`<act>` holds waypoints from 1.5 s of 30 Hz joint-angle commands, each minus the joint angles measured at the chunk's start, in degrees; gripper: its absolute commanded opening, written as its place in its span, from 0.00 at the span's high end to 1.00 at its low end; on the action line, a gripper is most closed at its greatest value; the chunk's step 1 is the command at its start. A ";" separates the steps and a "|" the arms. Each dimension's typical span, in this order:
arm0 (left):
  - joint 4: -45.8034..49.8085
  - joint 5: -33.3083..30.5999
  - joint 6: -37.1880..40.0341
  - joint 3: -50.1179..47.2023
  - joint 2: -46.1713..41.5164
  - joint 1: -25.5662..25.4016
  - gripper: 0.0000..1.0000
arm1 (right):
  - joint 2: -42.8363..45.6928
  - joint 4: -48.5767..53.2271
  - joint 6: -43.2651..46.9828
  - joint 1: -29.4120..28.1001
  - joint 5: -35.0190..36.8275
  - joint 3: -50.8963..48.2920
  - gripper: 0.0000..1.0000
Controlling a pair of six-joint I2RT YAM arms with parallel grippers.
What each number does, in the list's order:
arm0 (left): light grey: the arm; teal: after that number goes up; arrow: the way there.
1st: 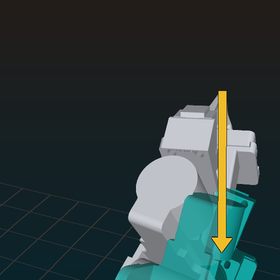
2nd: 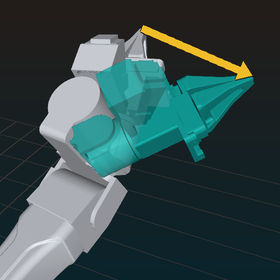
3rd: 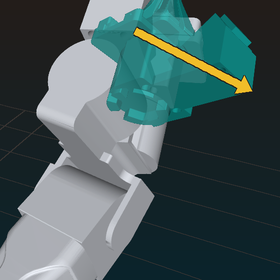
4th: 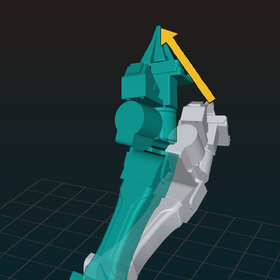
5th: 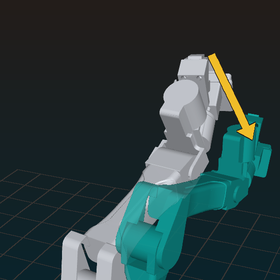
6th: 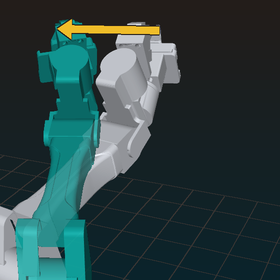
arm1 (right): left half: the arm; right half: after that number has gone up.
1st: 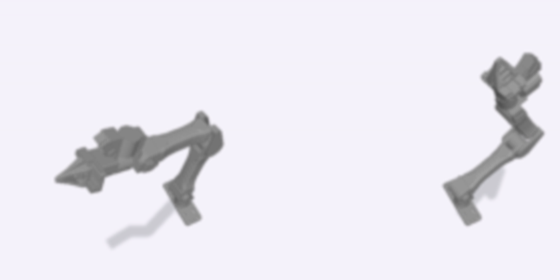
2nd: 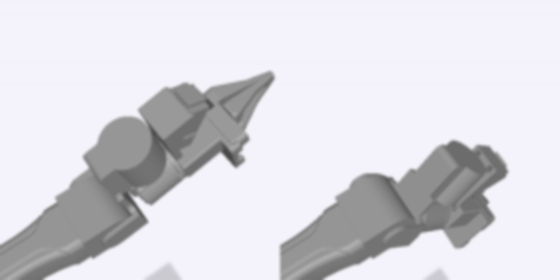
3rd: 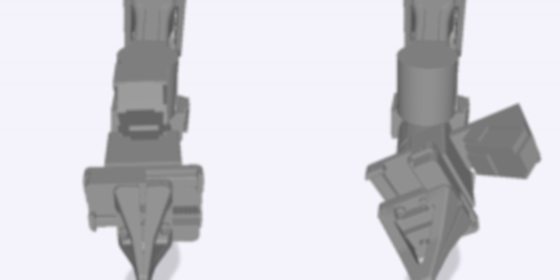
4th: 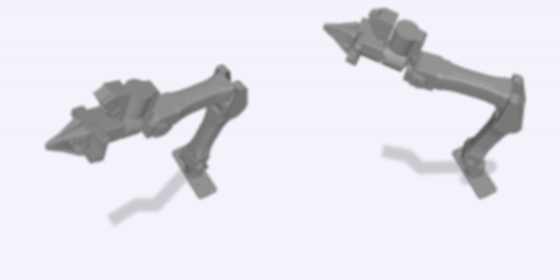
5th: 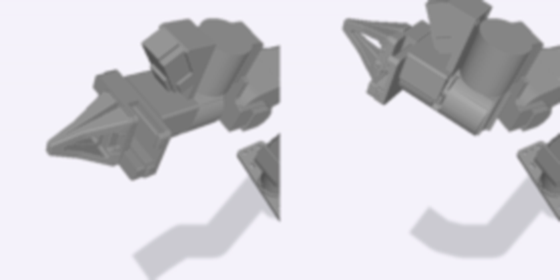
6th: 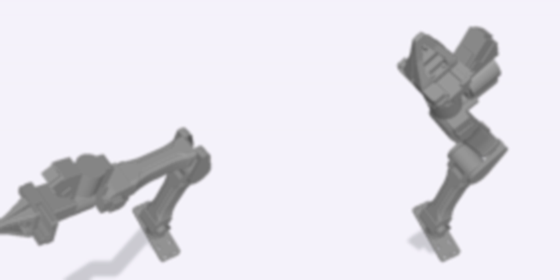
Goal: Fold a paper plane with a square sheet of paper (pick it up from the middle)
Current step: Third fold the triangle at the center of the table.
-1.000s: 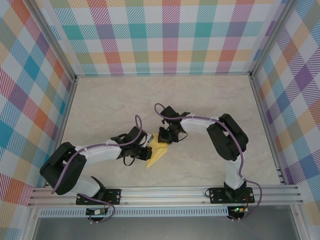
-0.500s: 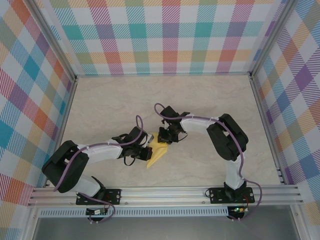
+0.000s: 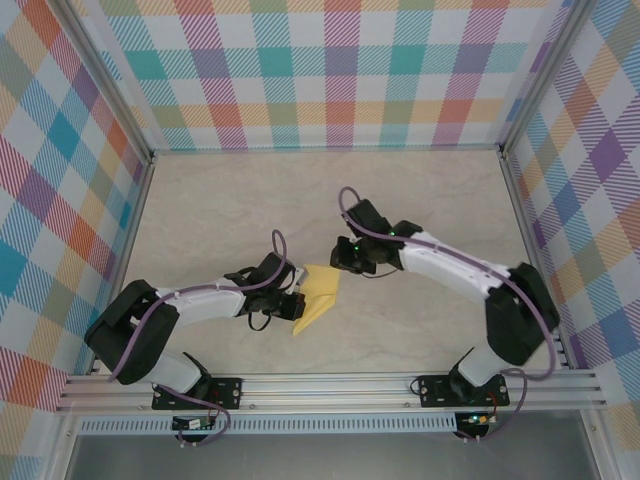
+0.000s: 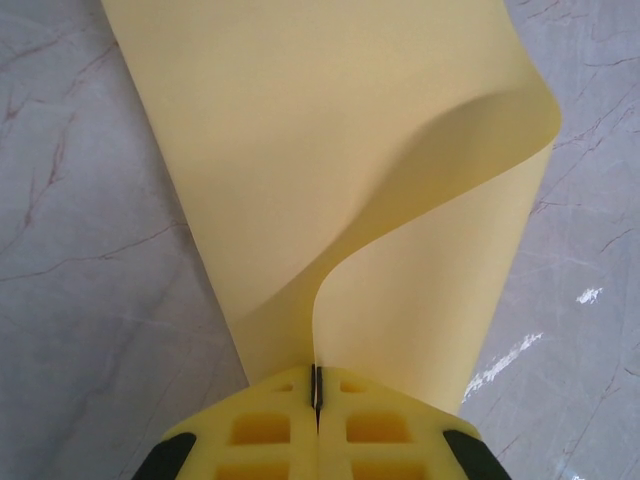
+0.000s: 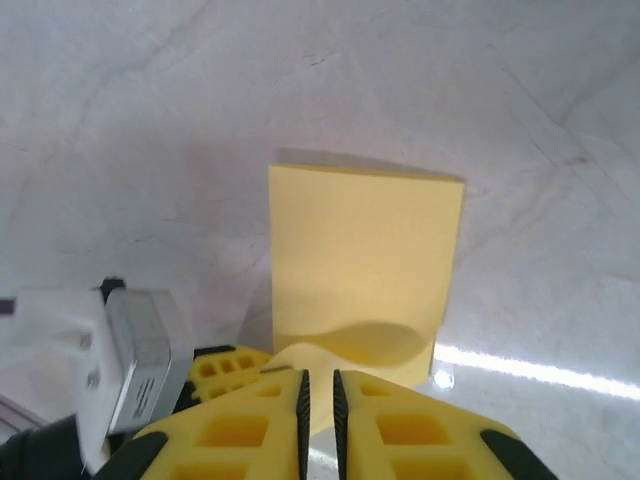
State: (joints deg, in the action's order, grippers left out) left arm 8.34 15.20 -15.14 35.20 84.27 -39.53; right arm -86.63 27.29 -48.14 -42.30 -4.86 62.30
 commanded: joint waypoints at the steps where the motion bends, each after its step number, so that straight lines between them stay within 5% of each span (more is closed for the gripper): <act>1: 0.03 0.56 0.64 0.40 2.07 0.94 1.00 | 5.72 -8.83 -6.81 -1.86 -0.73 -11.93 0.86; 7: -1.13 1.75 0.27 0.78 4.54 1.12 1.00 | 11.68 -23.89 -15.66 -11.37 1.58 -24.76 1.00; 18: -1.48 2.64 0.50 1.61 6.98 1.30 1.00 | -4.26 -43.68 -26.22 -26.01 9.23 -23.66 1.00; 35: -1.92 3.52 0.81 1.62 7.48 1.47 1.00 | -3.79 -48.86 -28.03 -26.61 15.23 -29.02 1.00; 45: -1.72 3.45 0.83 1.71 7.49 1.52 1.00 | -9.42 -59.32 -27.50 -25.37 11.23 -28.40 1.00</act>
State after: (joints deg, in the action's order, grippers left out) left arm 4.08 20.36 -15.16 37.69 89.32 -38.48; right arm -94.26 -27.77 -75.46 -68.03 7.66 32.58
